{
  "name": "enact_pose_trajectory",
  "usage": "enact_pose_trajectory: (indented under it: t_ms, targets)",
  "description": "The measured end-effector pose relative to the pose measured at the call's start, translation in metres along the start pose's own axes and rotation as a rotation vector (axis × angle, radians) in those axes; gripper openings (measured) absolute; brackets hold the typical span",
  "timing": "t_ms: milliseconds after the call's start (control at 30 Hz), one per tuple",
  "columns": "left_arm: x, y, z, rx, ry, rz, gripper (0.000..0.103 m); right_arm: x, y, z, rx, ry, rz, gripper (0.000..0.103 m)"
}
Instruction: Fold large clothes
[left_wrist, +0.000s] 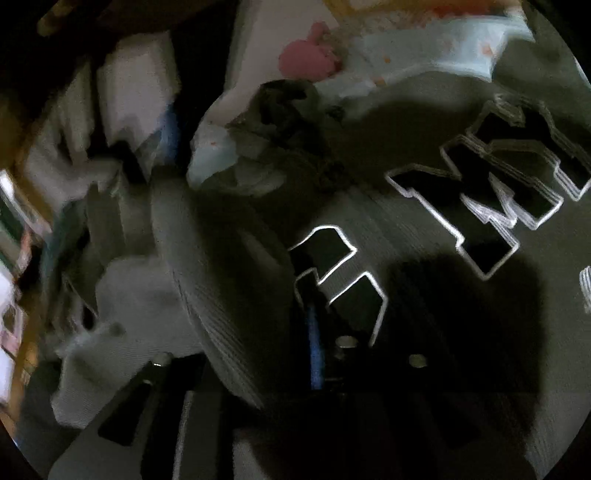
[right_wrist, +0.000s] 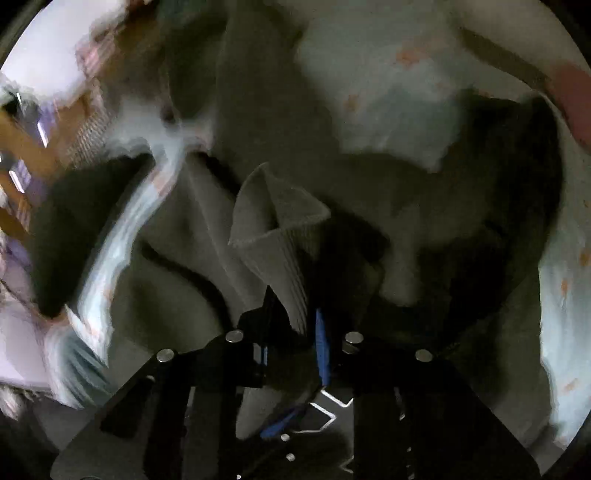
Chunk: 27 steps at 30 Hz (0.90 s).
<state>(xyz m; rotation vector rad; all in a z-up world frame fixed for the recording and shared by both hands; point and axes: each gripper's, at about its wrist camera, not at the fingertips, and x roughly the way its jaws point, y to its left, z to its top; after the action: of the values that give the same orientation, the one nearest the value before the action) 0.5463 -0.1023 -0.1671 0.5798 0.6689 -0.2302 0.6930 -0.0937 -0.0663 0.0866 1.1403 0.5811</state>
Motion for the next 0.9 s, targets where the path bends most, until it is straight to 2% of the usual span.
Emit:
enact_pose_trajectory:
  t_ms: [33,67,100,133,200,233,300,367,433,467,500,567,667,700,733,767,833,867,900]
  targets:
    - [-0.007,0.016,-0.002,-0.093,-0.006,-0.063,0.031,-0.016,-0.013,-0.011,0.046,-0.057,0.052,0.019]
    - [-0.016,0.041,-0.007,-0.234,-0.017,-0.125,0.031,-0.033,-0.028,-0.025,0.093,-0.125,0.102,0.017]
    - [-0.022,0.060,-0.012,-0.344,-0.024,-0.161,0.031,-0.043,-0.038,-0.036,0.116,-0.170,0.133,0.007]
    - [-0.027,0.079,-0.019,-0.458,-0.018,-0.194,0.038,-0.057,-0.054,-0.054,0.156,-0.236,0.163,0.007]
    - [-0.037,0.117,-0.050,-0.750,-0.028,-0.349,0.041,-0.073,-0.087,-0.087,0.271,-0.342,0.225,0.007]
    - [-0.044,0.127,-0.069,-0.875,-0.035,-0.428,0.042,-0.074,-0.096,-0.096,0.297,-0.359,0.235,0.007]
    - [-0.052,0.136,-0.089,-0.970,-0.011,-0.459,0.042,-0.074,-0.113,-0.121,0.346,-0.386,0.222,0.007]
    - [-0.064,0.155,-0.110,-1.096,-0.019,-0.456,0.048,-0.077,-0.122,-0.141,0.382,-0.423,0.252,0.007]
    - [-0.068,0.178,-0.124,-1.199,-0.029,-0.420,0.071,-0.082,-0.132,-0.157,0.416,-0.466,0.275,0.007]
    - [-0.063,0.185,-0.124,-1.216,-0.013,-0.415,0.075,-0.084,-0.137,-0.166,0.430,-0.479,0.288,0.007]
    - [-0.052,0.190,-0.122,-1.216,0.014,-0.443,0.079,-0.085,-0.141,-0.173,0.440,-0.487,0.295,0.007]
    - [-0.022,0.201,-0.117,-1.242,0.070,-0.511,0.079,-0.090,-0.149,-0.184,0.447,-0.497,0.305,0.007]
    - [0.005,0.223,-0.110,-1.325,0.063,-0.512,0.078,-0.087,-0.152,-0.195,0.449,-0.506,0.311,0.007]
    - [0.010,0.231,-0.107,-1.338,0.055,-0.510,0.060,-0.087,-0.152,-0.198,0.450,-0.509,0.315,0.007]
    - [0.013,0.241,-0.103,-1.348,0.061,-0.479,0.019,-0.088,-0.153,-0.201,0.448,-0.514,0.321,0.007]
    - [0.012,0.250,-0.102,-1.358,0.049,-0.468,0.008,-0.087,-0.155,-0.205,0.444,-0.519,0.320,0.007]
    - [0.008,0.263,-0.103,-1.370,0.008,-0.438,0.008,-0.082,-0.156,-0.206,0.451,-0.507,0.306,0.007]
    - [0.005,0.272,-0.114,-1.359,0.009,-0.404,0.009,-0.076,-0.157,-0.207,0.459,-0.476,0.286,0.007]
    - [0.009,0.273,-0.117,-1.345,0.033,-0.390,0.009,-0.062,-0.157,-0.206,0.477,-0.404,0.223,0.007]
